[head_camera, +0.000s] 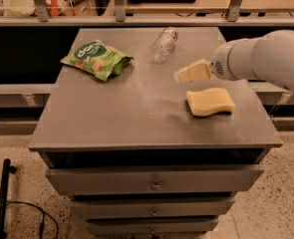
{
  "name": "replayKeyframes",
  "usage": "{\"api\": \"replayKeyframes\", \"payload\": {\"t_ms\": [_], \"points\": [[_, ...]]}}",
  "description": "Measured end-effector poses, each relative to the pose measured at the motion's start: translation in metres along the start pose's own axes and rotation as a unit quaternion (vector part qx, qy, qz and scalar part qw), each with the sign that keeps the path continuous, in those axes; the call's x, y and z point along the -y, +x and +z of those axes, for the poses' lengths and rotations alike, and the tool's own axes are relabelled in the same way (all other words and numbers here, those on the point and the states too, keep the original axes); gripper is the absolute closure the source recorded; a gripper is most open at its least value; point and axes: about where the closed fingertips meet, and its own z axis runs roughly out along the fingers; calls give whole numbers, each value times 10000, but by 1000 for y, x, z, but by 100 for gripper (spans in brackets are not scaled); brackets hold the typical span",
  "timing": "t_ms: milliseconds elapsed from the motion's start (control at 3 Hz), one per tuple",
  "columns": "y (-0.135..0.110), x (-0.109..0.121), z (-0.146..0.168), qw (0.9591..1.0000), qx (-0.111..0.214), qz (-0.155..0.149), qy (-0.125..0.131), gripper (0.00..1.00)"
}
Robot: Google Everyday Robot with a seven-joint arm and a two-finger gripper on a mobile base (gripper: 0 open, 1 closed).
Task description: Pick water bottle
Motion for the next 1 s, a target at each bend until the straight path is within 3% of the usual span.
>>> {"api": "replayKeyframes", "payload": {"t_ms": [1000], "points": [[-29,-36,103,9957,861,302,-140,0]]}}
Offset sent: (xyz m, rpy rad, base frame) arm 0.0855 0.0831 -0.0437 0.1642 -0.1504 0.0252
